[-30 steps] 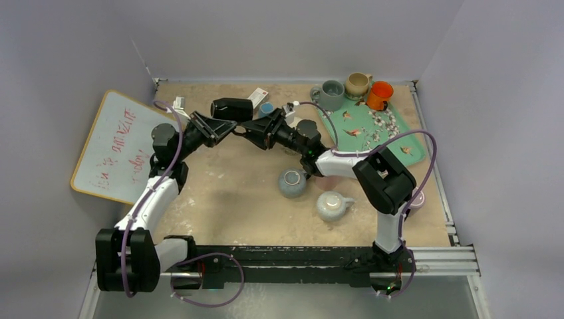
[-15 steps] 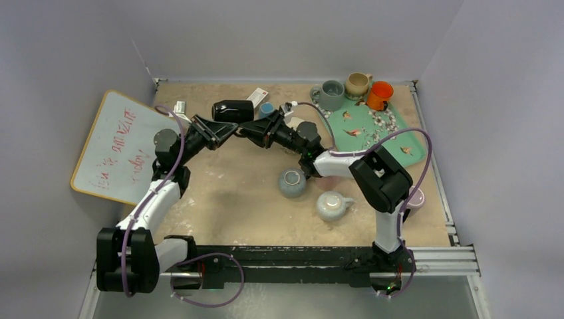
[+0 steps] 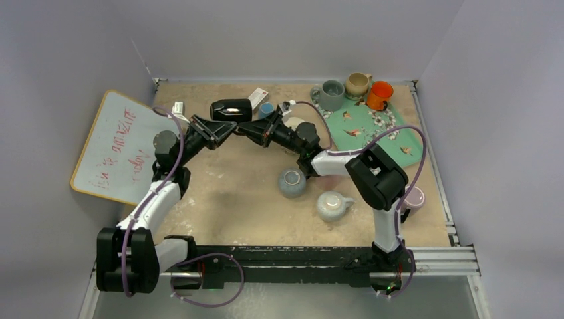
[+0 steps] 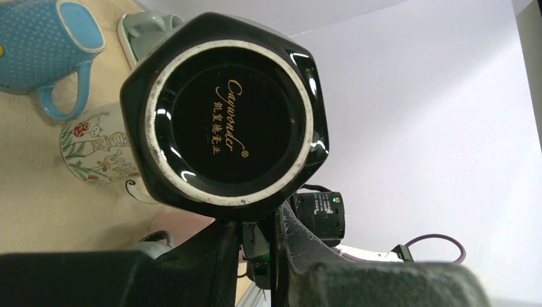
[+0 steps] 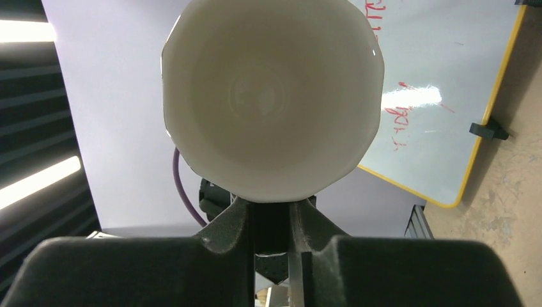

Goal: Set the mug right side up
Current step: Turn over the cup on the tray, then place the cup on the tray.

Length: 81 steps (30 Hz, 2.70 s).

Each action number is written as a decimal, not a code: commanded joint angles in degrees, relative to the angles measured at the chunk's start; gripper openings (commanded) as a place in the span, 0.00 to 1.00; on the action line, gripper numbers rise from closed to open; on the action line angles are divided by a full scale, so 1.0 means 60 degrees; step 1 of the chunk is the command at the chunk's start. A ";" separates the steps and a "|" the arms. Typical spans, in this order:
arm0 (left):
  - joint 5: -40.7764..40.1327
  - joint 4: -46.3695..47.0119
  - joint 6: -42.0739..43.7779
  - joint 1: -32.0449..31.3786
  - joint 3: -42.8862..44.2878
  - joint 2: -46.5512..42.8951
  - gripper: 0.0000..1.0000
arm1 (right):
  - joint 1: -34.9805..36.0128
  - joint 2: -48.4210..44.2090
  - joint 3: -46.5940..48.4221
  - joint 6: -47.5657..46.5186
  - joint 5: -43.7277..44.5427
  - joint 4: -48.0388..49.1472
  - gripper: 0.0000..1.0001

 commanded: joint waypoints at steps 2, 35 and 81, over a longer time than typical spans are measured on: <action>0.0893 -0.0002 0.0766 -0.0147 0.0129 -0.0568 0.00 | 0.0027 -0.0198 0.0640 0.0021 -0.0177 0.1181 0.00; -0.1283 -1.0842 0.9619 -0.0154 0.3130 -0.2797 0.93 | -0.4085 -0.3051 -0.1670 -0.2289 -0.0750 -0.1048 0.00; -0.1438 -1.0967 0.9634 -0.0148 0.2968 -0.3730 0.95 | -0.5905 -0.1433 0.3069 -1.3779 0.6733 -1.0806 0.00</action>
